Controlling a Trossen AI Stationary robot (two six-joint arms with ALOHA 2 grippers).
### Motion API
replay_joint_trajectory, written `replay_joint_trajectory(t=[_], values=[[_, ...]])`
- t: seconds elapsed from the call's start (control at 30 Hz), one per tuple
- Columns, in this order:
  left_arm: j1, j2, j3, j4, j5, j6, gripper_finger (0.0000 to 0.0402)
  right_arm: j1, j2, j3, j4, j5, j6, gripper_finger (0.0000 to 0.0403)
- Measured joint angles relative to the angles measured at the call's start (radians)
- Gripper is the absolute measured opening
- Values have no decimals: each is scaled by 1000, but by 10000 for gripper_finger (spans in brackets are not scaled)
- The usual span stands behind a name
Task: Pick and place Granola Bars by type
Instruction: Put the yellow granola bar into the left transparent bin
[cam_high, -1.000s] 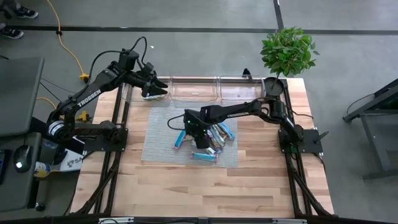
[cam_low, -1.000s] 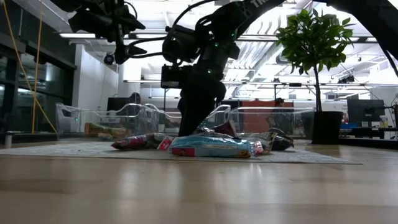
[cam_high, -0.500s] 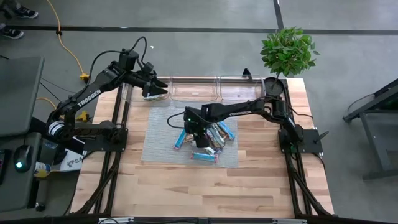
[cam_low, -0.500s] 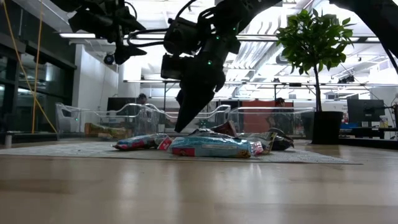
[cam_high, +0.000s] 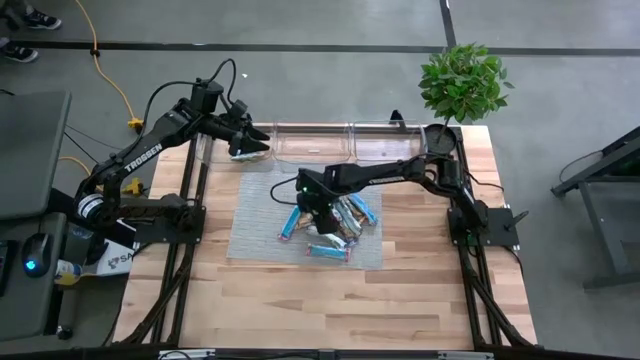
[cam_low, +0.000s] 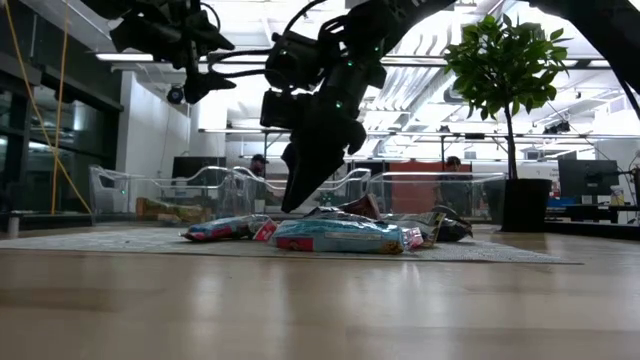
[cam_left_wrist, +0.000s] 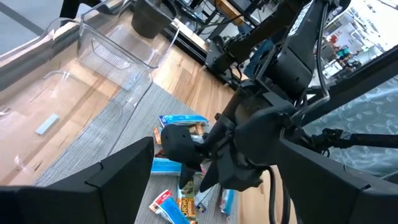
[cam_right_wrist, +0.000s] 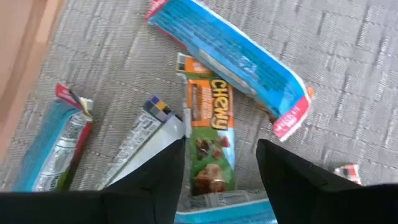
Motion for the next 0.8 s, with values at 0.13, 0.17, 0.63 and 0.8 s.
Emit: replay_joint_trajectory(t=[0.13,0.17,0.63,0.8], values=[[0,0,0,0,0,0,330,1,16,0,-3,-22,0,190],[0,0,0,0,0,0,330,1,23,-1,-8,-21,-1,190],[0,0,0,-1,-2,-3,330,-5,61,0,15,-24,1,190],[0,0,0,-1,-2,-3,330,0,77,1,22,-28,10,190]])
